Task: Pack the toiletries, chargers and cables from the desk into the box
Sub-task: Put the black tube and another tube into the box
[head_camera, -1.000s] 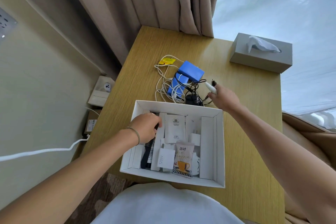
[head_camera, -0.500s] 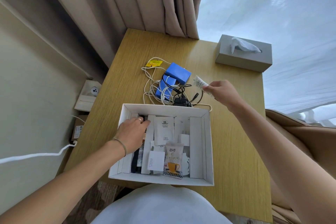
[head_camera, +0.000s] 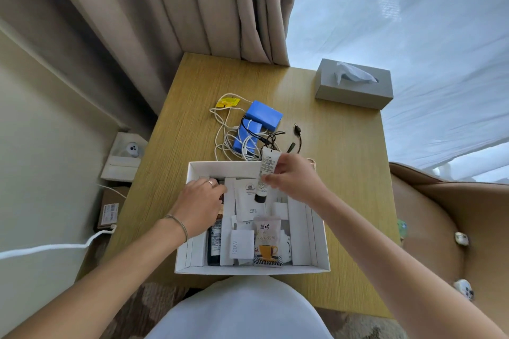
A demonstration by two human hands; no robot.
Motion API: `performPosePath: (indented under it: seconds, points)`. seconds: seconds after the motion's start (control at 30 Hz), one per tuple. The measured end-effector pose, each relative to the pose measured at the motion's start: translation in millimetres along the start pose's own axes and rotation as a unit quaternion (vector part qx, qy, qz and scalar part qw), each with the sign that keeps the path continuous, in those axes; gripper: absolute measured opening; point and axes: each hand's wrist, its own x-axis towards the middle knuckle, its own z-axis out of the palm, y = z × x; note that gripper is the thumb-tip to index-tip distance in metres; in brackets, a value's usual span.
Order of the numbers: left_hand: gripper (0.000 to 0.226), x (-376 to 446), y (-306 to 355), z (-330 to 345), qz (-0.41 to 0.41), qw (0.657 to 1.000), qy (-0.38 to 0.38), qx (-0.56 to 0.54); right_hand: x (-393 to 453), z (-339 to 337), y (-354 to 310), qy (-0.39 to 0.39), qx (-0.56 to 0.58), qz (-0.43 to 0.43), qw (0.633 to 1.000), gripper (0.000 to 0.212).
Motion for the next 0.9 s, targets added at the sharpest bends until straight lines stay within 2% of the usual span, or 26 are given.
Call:
performPosePath:
  seconds: [0.13,0.37,0.47,0.57,0.73,0.9]
  points:
    - [0.031,-4,-1,-3,0.013,1.000,0.014,-0.022,8,34,12,-0.009,-0.045,0.034,0.998,0.025]
    - [0.030,-10,-3,-8,0.026,0.998,0.036,-0.049,28,74,42,-0.030,-0.107,0.115,0.987,0.010]
    - [0.033,-10,-2,-11,0.034,0.995,0.051,-0.075,33,82,50,-0.036,-0.130,0.141,0.981,0.013]
    - [0.034,-9,-1,-14,0.042,0.993,0.061,-0.086,32,83,53,-0.029,-0.150,0.134,0.979,0.008]
    - [0.033,-3,0,-23,0.042,0.989,0.080,-0.121,27,74,45,0.010,-0.188,0.115,0.975,0.018]
    - [0.029,18,3,-43,0.037,0.980,0.111,-0.164,19,38,9,0.059,-0.160,0.044,0.984,0.016]
